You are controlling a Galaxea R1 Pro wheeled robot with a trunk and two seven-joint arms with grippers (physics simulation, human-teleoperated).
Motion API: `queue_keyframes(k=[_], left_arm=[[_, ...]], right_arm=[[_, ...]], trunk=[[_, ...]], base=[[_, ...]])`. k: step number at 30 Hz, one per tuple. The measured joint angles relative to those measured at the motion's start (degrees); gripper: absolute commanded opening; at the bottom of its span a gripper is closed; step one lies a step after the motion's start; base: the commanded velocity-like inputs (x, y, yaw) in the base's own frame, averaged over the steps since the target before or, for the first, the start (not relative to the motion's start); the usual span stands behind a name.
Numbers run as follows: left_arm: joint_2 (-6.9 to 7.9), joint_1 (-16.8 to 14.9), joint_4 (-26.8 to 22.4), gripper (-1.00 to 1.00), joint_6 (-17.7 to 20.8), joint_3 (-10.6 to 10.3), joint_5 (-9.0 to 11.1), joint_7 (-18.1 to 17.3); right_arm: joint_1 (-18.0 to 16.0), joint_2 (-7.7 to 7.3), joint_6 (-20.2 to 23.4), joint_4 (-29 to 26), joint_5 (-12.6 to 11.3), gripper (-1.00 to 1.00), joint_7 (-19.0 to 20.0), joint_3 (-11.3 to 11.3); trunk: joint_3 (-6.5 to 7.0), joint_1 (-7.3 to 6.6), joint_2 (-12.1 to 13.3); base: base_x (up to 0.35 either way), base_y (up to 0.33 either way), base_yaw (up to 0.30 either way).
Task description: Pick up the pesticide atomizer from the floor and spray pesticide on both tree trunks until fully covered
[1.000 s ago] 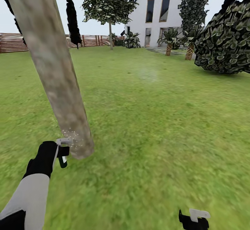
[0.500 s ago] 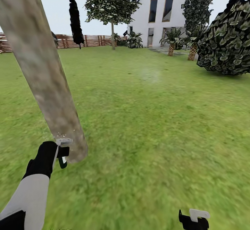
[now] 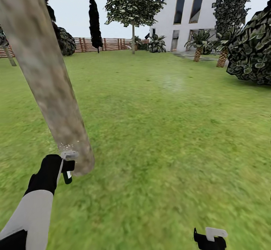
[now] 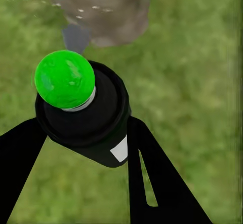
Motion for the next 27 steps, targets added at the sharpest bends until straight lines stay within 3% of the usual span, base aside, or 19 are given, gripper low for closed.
queue_keyframes(k=[6,27], left_arm=[[-0.05,-0.3,-0.1,-1.00,0.1,0.0,0.0,0.0],[0.65,0.3,0.5,-1.00,-0.1,-0.2,0.0,0.1]], right_arm=[[0.0,0.06,0.0,0.1,0.0,1.00,0.0,0.0],[0.0,0.09,0.0,0.1,0.0,1.00,0.1,0.0]], trunk=[[0.00,0.00,0.0],[0.00,-0.01,0.0]], base=[[0.091,-0.266,0.064],[0.171,-0.242,0.259]])
